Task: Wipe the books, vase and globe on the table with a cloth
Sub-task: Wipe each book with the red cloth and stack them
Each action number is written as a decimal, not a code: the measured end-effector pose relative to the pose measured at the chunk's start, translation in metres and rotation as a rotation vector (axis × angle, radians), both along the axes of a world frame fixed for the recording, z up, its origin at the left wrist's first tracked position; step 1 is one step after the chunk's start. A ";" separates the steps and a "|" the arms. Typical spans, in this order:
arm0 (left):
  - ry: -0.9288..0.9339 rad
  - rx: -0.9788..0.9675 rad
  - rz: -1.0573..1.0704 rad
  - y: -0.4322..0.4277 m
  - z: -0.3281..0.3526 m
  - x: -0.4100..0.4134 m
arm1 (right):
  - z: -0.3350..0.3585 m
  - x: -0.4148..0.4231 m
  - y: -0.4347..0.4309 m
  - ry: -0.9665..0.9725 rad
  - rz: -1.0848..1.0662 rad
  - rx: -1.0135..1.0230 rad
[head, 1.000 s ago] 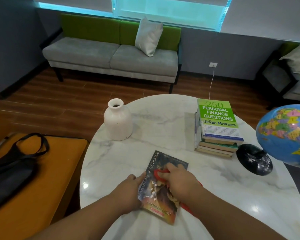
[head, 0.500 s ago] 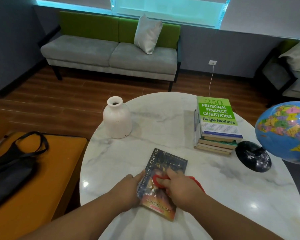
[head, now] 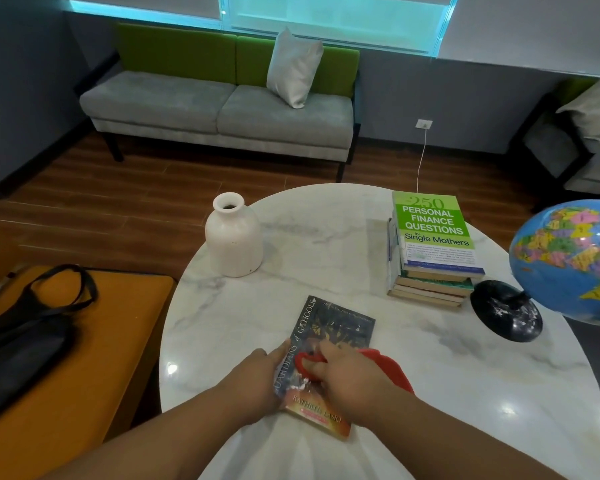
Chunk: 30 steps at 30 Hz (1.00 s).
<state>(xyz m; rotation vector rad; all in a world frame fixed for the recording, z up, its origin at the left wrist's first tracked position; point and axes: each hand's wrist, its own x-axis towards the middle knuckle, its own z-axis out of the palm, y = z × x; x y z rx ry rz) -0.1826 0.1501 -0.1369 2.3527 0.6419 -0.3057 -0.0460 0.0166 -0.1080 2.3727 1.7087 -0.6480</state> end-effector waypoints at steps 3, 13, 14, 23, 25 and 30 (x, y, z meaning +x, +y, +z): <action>0.008 0.005 -0.008 0.002 0.000 0.000 | 0.003 0.009 -0.003 -0.044 -0.061 -0.017; 0.032 0.025 -0.028 0.002 0.003 0.001 | -0.001 0.011 -0.015 -0.039 -0.092 0.043; 0.037 0.023 -0.024 0.001 0.003 0.000 | -0.002 0.008 -0.015 -0.043 -0.088 0.027; 0.062 0.015 -0.025 -0.003 0.018 0.000 | 0.006 0.012 -0.016 -0.007 -0.207 0.131; 0.045 0.019 -0.022 -0.003 0.018 0.000 | 0.011 -0.001 -0.017 0.087 -0.161 0.173; 0.036 0.009 -0.024 -0.003 0.018 -0.001 | -0.012 -0.006 -0.032 0.020 -0.008 0.269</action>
